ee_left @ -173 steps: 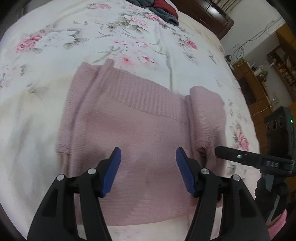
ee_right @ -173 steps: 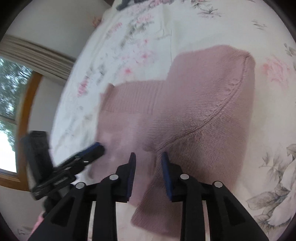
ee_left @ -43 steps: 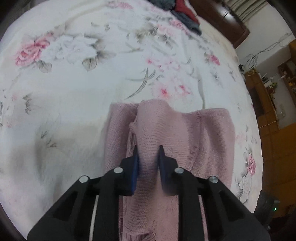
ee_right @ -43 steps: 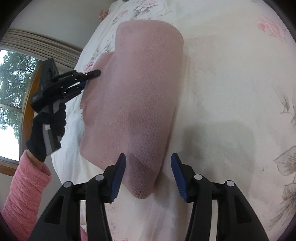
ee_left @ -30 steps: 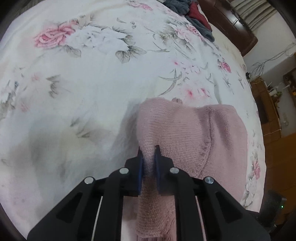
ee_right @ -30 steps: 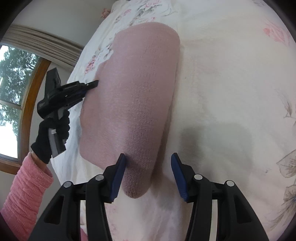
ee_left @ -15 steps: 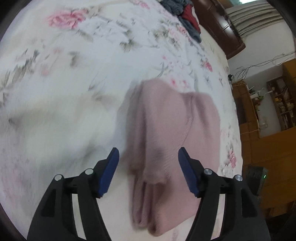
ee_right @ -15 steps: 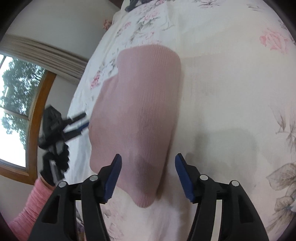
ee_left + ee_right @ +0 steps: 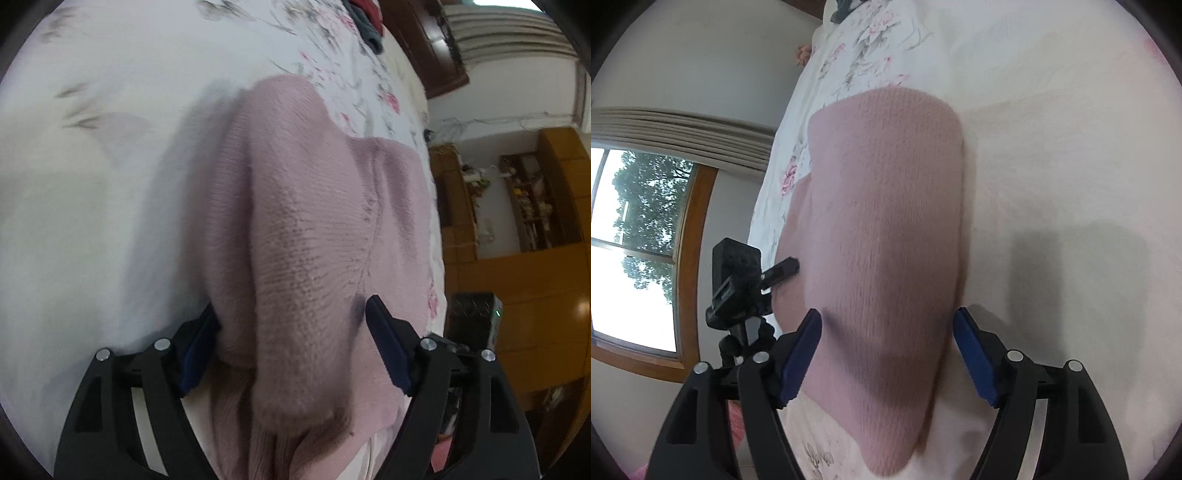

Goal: Fold small clothes

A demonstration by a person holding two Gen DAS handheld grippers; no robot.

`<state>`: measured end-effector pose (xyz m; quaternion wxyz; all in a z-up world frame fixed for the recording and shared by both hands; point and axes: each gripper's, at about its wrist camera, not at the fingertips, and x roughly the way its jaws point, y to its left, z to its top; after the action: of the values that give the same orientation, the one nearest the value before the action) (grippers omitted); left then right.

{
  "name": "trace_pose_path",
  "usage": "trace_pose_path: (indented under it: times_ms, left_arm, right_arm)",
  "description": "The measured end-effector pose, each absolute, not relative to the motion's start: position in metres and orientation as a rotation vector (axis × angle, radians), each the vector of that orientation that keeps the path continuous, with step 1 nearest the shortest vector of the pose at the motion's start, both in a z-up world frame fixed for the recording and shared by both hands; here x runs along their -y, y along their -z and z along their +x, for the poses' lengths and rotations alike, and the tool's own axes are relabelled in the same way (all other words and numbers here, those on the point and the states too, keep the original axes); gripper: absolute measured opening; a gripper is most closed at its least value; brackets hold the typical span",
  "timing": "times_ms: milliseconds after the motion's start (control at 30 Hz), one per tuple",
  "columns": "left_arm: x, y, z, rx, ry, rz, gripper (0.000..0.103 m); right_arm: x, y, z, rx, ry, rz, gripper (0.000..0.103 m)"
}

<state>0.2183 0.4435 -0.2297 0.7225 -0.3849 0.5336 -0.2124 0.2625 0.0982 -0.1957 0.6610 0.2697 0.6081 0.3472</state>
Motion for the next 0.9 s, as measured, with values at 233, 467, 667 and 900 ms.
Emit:
trace_pose_path:
  times_ms: [233,467,667,900]
  left_arm:
    - [-0.42,0.238,0.223,-1.162,0.5,-0.873,0.055]
    - [-0.401,0.215,0.2,-1.091,0.54,-0.934,0.049]
    - [-0.356,0.18,0.17,-1.065,0.613,-0.944,0.049]
    - [-0.275,0.143,0.133,-1.055,0.69,-0.835,0.049]
  right_arm:
    - [-0.114,0.21,0.271,-1.398,-0.798,0.664,0.073]
    - [-0.095,0.173,0.246,-1.346,-0.836,0.691,0.053]
    - [-0.051,0.131,0.213,-1.305,-0.843,0.696,0.053]
    - [0.014,0.09,0.16,-1.27,-0.822,0.663,0.053]
